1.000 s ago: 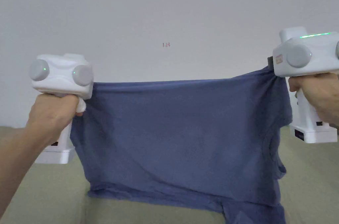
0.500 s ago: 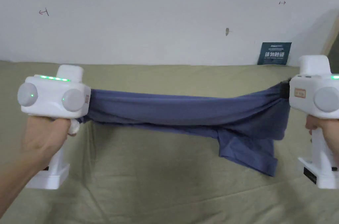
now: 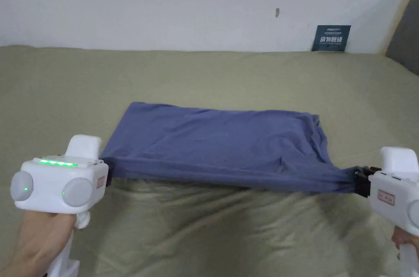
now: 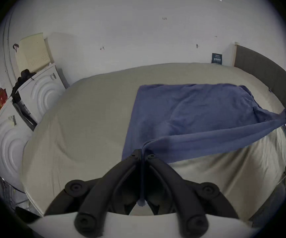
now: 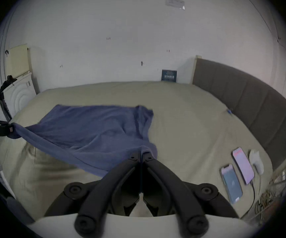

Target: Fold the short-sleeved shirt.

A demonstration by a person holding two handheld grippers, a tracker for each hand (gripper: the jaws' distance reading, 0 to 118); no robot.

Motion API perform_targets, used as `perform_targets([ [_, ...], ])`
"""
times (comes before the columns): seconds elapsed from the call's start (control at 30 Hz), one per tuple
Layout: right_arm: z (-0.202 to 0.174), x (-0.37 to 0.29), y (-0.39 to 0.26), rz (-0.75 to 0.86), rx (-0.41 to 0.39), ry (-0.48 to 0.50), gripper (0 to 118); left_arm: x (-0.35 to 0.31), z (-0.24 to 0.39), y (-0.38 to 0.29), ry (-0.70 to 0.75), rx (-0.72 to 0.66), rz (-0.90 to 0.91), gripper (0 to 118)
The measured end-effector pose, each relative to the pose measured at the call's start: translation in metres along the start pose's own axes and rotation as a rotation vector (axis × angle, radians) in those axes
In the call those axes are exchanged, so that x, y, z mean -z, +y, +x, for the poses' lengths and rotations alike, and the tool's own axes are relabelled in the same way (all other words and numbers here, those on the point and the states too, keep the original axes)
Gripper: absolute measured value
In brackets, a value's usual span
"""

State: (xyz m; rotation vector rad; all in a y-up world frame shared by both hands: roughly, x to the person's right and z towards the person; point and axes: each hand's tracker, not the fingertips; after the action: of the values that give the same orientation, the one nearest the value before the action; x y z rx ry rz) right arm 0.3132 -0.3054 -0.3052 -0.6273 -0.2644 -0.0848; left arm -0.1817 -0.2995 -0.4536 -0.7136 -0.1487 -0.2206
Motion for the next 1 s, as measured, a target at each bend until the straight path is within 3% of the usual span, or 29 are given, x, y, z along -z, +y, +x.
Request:
perform_targets([
  [0.33,0.009,-0.044,-0.083,-0.088,-0.026,0.01,1,-0.051,-0.009,-0.077,-0.066,-0.022,-0.053,2],
  [0.77,0.01,-0.038,-0.098,-0.136,-0.023,0.009,5,-0.047,-0.006,-0.098,-0.082,-0.046,-0.104,6],
  [0.8,0.011,-0.038,-0.099,-0.144,-0.017,0.012,17,-0.047,-0.006,-0.099,-0.084,-0.051,-0.103,24],
  [0.83,0.01,-0.038,-0.1,-0.153,-0.01,-0.005,43,-0.046,-0.006,-0.099,-0.084,-0.054,-0.105,62],
  [0.87,0.01,-0.039,-0.1,-0.162,-0.002,-0.011,69,-0.046,-0.007,-0.099,-0.081,-0.06,-0.115,75],
  [0.9,0.011,-0.04,-0.1,-0.175,0.007,-0.005,82,-0.046,-0.008,-0.103,-0.08,-0.066,-0.117,88],
  [0.93,0.011,-0.042,-0.1,-0.198,0.026,0.0,82,-0.046,-0.009,-0.106,-0.087,-0.075,-0.116,88],
  [0.97,0.011,-0.047,-0.1,-0.215,0.045,-0.002,118,-0.048,-0.011,-0.109,-0.085,-0.076,-0.117,118],
  [1.0,0.01,-0.052,-0.102,-0.17,0.042,0.006,113,-0.056,-0.009,-0.111,-0.077,-0.085,-0.086,115],
])
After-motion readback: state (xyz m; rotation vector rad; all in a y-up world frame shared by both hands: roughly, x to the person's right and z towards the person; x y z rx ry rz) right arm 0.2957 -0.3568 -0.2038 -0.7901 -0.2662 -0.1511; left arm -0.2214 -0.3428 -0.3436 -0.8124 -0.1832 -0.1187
